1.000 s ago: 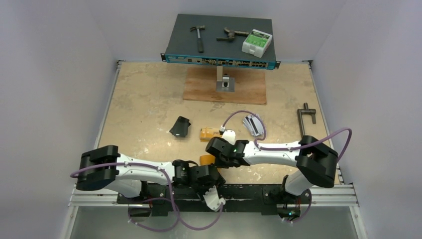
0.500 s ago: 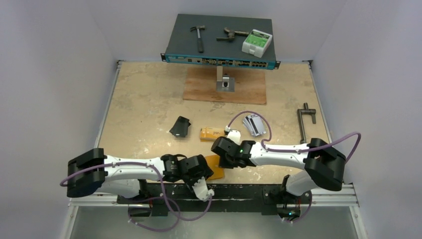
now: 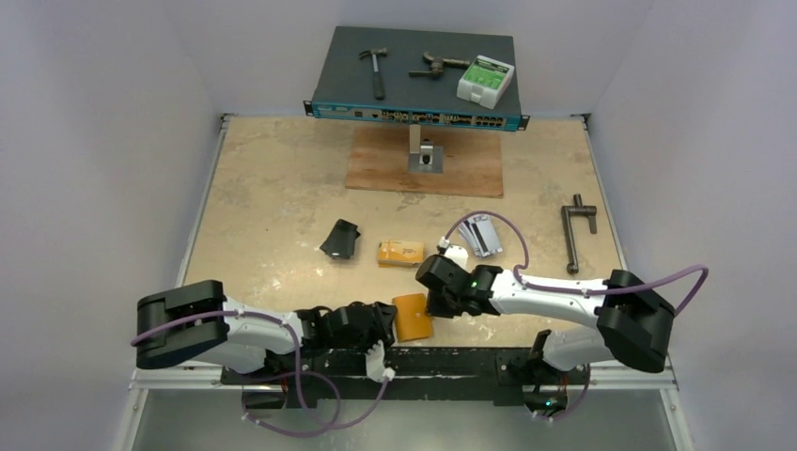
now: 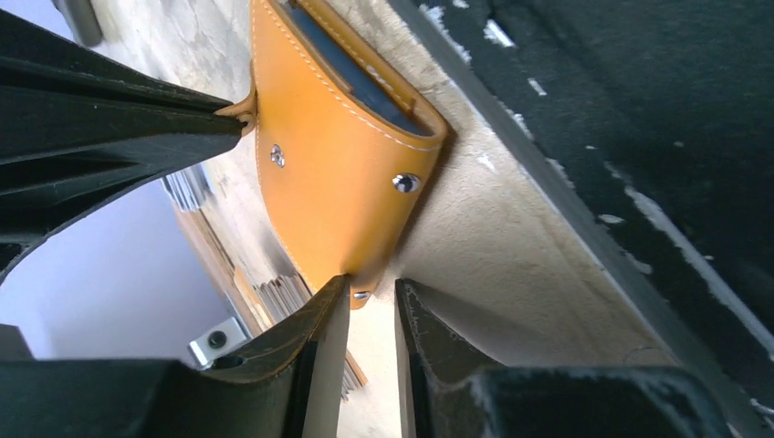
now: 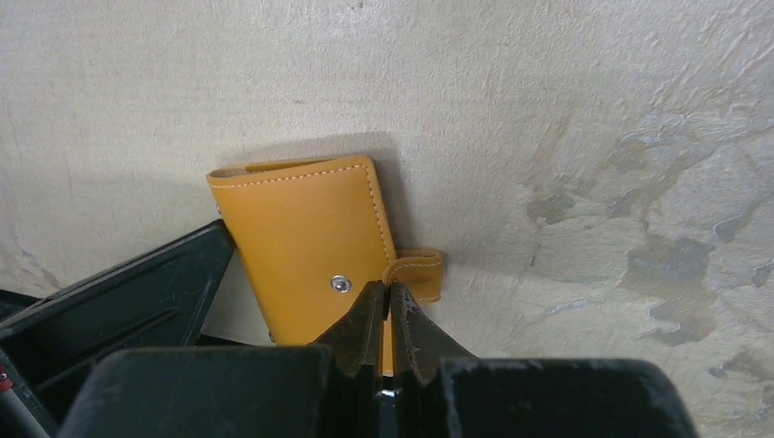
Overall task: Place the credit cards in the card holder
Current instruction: Close the card holder at the center of the board.
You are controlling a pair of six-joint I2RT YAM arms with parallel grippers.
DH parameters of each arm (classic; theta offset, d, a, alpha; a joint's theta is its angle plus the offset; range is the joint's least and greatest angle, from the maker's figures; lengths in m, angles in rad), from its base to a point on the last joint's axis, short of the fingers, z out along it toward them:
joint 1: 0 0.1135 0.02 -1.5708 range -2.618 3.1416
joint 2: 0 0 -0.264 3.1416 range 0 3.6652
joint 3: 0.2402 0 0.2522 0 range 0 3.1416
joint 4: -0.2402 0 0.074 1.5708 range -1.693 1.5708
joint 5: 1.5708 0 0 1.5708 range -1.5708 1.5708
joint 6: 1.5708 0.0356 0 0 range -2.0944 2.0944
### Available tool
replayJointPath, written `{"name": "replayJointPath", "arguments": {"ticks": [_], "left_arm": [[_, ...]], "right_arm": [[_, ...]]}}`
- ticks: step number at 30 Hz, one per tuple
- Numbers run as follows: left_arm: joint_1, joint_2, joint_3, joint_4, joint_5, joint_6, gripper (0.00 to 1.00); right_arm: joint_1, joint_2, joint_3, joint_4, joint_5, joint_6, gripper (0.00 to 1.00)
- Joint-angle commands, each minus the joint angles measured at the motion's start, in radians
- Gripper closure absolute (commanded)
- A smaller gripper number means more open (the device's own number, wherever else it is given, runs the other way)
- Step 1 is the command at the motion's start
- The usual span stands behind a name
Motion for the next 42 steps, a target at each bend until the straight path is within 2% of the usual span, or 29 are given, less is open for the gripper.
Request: {"name": "replayJointPath", "arguments": {"ticks": [1,8,14,22,25,31,33,35,36,42], "left_arm": [[0.002,0.022,-0.072,0.185,0.085,0.070,0.74],[0.002,0.024,-0.027,0.227,0.064,0.076,0.69],[-0.019,0.031,-0.047,0.224,0.084,0.094,0.65],[-0.041,0.076,-0.080,0.210,0.205,0.231,0.74],[-0.046,0.091,-0.045,0.118,0.177,0.228,0.74],[-0.045,0.151,-0.025,0.096,0.150,0.233,0.70],[-0.046,0.169,-0.016,0.046,0.151,0.255,0.74],[-0.048,0.182,-0.002,0.013,0.151,0.256,0.90],[-0.049,0.187,0.003,0.002,0.151,0.256,0.93],[-0.049,0.199,0.007,0.007,0.141,0.238,0.94]], "right_arm": [[-0.019,-0.047,-0.033,0.018,-0.028,-0.044,1.00],[-0.025,-0.065,-0.033,0.035,-0.062,-0.073,1.00],[-0.031,-0.049,-0.023,0.035,-0.073,-0.087,1.00],[-0.034,-0.010,0.012,0.049,-0.090,-0.099,1.00],[-0.035,-0.017,0.017,0.046,-0.090,-0.098,1.00],[-0.036,-0.035,0.010,0.044,-0.098,-0.099,1.00],[-0.036,-0.041,0.010,0.047,-0.105,-0.103,1.00],[-0.036,-0.047,0.012,0.041,-0.111,-0.110,1.00],[-0.036,-0.048,0.016,0.037,-0.114,-0.115,1.00],[-0.036,-0.020,0.059,-0.015,-0.105,-0.146,1.00]]}}
